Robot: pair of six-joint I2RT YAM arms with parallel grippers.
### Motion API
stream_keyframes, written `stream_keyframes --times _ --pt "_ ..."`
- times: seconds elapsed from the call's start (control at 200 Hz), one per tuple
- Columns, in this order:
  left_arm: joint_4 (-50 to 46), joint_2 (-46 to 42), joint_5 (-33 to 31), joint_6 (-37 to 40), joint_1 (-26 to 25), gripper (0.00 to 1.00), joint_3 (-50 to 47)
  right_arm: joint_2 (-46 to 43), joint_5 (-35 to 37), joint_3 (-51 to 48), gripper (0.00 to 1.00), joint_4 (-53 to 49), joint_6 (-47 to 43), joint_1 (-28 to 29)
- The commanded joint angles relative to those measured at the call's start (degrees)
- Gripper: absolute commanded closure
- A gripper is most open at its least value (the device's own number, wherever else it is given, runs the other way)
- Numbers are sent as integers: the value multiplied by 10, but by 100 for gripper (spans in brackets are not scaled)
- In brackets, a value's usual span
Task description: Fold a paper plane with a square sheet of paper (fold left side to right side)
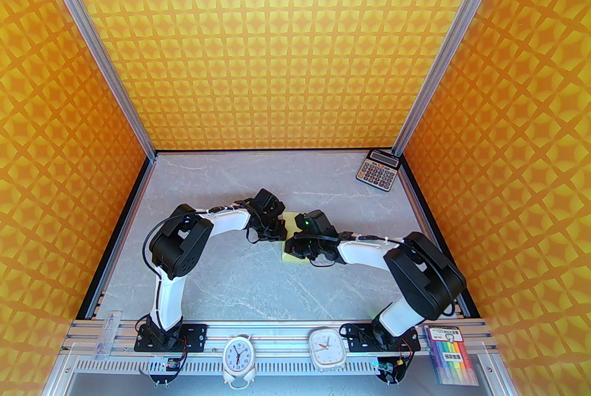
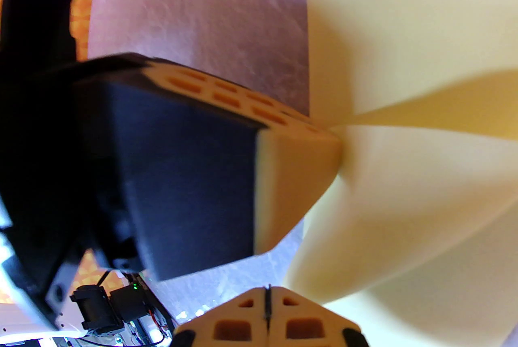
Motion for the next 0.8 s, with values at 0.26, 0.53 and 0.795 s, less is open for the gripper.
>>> stream_keyframes --times 0.26,0.53,0.795 --pt "-8 0 -10 4 -2 99 -8 23 9 0 99 -13 -7 4" --pt "-9 3 -10 4 -2 99 -6 28 9 0 99 -16 -9 4" --pt "-8 6 -10 0 -2 99 -6 46 10 -8 99 -7 -8 9"
